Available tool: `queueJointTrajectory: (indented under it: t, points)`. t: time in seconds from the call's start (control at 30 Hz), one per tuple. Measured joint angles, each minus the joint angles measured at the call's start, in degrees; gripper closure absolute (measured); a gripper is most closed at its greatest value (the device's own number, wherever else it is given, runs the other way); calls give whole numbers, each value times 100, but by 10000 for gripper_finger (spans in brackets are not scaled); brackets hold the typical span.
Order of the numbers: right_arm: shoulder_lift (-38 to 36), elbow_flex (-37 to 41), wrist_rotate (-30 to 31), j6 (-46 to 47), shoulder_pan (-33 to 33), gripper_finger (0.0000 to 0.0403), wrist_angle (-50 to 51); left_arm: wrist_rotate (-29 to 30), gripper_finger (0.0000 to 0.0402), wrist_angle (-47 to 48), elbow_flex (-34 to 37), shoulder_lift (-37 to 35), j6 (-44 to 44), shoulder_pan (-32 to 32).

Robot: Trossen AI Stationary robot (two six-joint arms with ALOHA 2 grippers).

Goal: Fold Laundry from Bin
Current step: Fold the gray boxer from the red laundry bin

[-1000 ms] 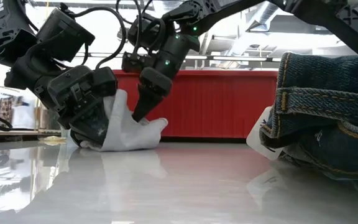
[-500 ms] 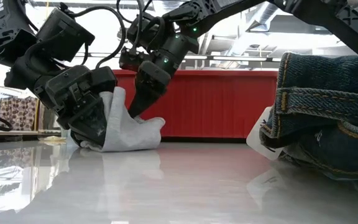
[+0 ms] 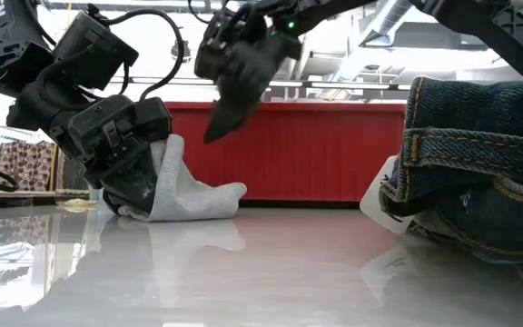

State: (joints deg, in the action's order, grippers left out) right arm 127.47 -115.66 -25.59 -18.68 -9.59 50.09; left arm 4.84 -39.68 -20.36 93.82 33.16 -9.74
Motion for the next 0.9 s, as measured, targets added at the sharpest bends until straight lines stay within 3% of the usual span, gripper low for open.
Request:
queueJointTrajectory:
  t: [0.1, 0.17, 0.43, 0.9]
  points:
    - [12, 36, -971, 62, -16, 353, 285, 11, 401, -2, 0, 0, 7, 0]
    - [18, 129, -1166, 67, 38, 384, 58, 16, 401, -5, 0, 0, 11, 0]
    - [38, 877, -751, 493, 299, 388, -1681, 46, 401, -11, -2, 0, 64, 0]
    - [38, 1631, -267, 517, 199, 388, -2736, 63, 401, -97, -2, 0, 298, 2]
